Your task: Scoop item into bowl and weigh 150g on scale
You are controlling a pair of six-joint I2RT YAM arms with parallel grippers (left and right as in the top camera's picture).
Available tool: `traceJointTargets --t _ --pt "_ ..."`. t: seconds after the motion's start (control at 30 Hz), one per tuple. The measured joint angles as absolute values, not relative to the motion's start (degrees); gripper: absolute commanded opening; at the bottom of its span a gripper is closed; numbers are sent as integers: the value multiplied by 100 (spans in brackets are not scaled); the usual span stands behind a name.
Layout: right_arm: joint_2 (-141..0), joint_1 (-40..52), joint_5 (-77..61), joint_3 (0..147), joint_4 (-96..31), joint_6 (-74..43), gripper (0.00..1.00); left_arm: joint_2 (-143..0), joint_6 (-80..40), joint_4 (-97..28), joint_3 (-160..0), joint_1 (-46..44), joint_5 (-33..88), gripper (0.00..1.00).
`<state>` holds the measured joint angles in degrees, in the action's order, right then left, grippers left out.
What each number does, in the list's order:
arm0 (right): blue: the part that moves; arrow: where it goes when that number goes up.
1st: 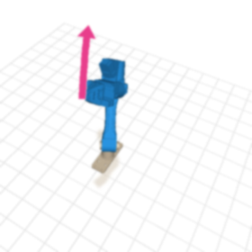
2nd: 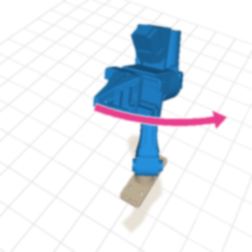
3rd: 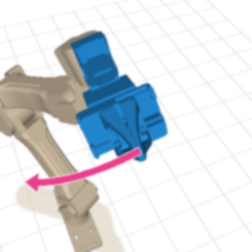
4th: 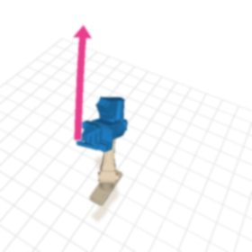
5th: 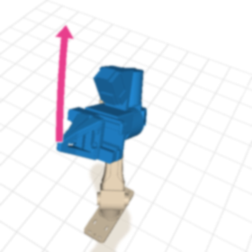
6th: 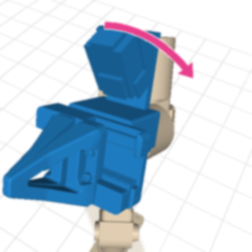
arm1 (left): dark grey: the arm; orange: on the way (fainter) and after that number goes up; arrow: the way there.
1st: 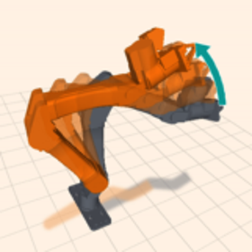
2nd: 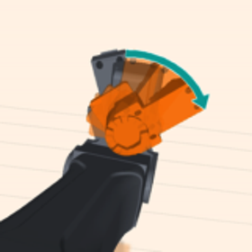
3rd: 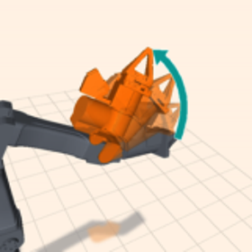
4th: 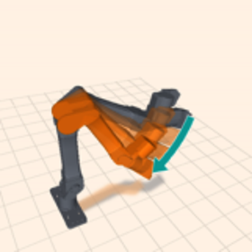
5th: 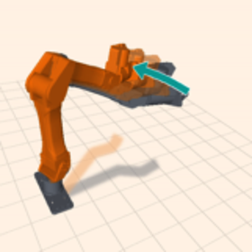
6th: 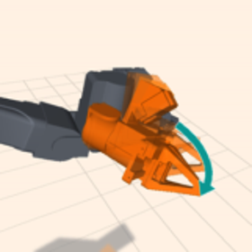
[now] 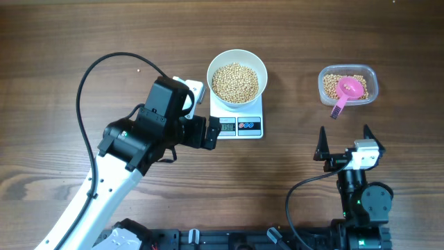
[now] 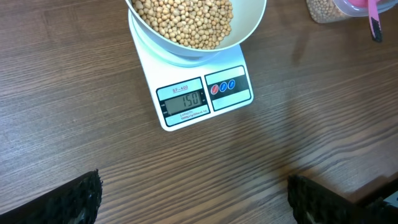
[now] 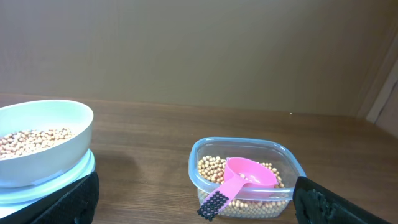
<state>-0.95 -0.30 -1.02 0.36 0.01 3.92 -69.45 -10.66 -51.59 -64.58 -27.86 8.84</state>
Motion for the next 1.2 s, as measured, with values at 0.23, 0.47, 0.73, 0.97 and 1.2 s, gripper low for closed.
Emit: traceJointTargets --t 0.23,0.47,0.73,0.97,1.2 --pt "-93 -30 -99 36 1 392 100 -6635 -1066 -5395 -6455 -2786 884 100" --pt "-93 -30 -99 36 1 392 100 -5739 -1066 -5448 -6434 -2775 729 100" --pt "-84 -30 -99 36 3 392 100 -3452 -1066 -3487 -4117 -1590 779 100" --pt "-73 -30 -99 36 5 390 100 -1238 -1066 -1831 -1962 -744 937 100" --pt "-73 -30 -99 36 3 390 100 -375 -344 -401 -864 -506 950 100"
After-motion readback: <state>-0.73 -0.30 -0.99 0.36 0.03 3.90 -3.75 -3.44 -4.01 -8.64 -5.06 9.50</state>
